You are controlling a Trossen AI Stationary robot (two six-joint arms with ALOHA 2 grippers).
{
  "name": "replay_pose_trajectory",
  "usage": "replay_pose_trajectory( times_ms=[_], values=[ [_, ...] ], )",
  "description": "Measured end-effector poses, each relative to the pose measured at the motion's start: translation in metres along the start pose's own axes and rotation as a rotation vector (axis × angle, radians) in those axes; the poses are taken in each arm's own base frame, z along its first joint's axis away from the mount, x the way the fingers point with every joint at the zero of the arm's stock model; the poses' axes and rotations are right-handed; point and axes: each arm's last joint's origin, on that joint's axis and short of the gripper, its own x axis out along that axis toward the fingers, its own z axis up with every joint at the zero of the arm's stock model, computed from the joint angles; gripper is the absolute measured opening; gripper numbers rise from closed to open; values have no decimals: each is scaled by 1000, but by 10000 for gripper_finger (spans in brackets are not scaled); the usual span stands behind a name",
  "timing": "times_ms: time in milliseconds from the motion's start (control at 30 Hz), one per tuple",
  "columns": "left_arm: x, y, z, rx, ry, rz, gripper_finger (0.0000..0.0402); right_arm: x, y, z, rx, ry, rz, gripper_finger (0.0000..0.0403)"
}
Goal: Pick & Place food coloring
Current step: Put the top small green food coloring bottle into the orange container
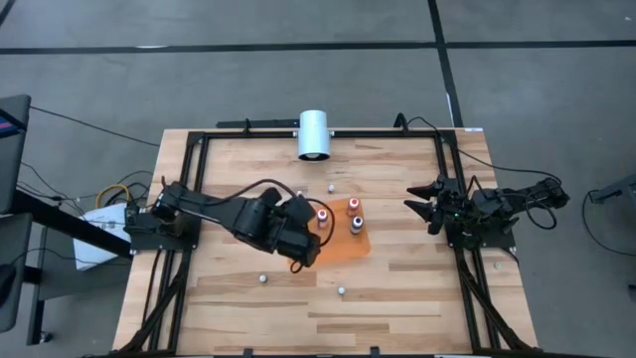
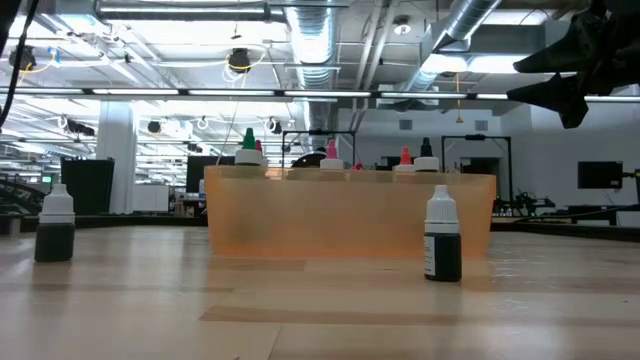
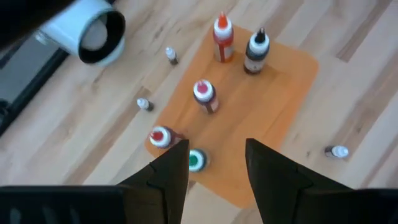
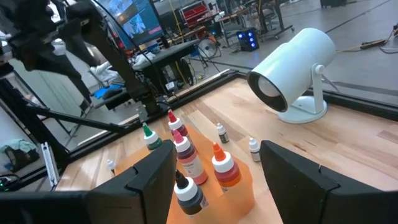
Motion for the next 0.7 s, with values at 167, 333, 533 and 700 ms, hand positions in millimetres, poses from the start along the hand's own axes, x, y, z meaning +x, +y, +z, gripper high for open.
replay_pose_trajectory(
  times_ms=[167, 333, 533, 700],
  values=[
    [-3, -5, -5, -40, 17, -23, 149, 0, 0, 0, 1, -1, 1, 221],
    [-6, -6, -8, -62, -13, -11, 149, 0, 0, 0, 2, -2, 1, 221],
    [5, 9, 10, 18, -69, 73, 149, 0, 0, 0, 2, -2, 2, 221],
    [25, 35, 35, 69, -31, 129, 149, 0, 0, 0, 2, -2, 2, 221]
  ],
)
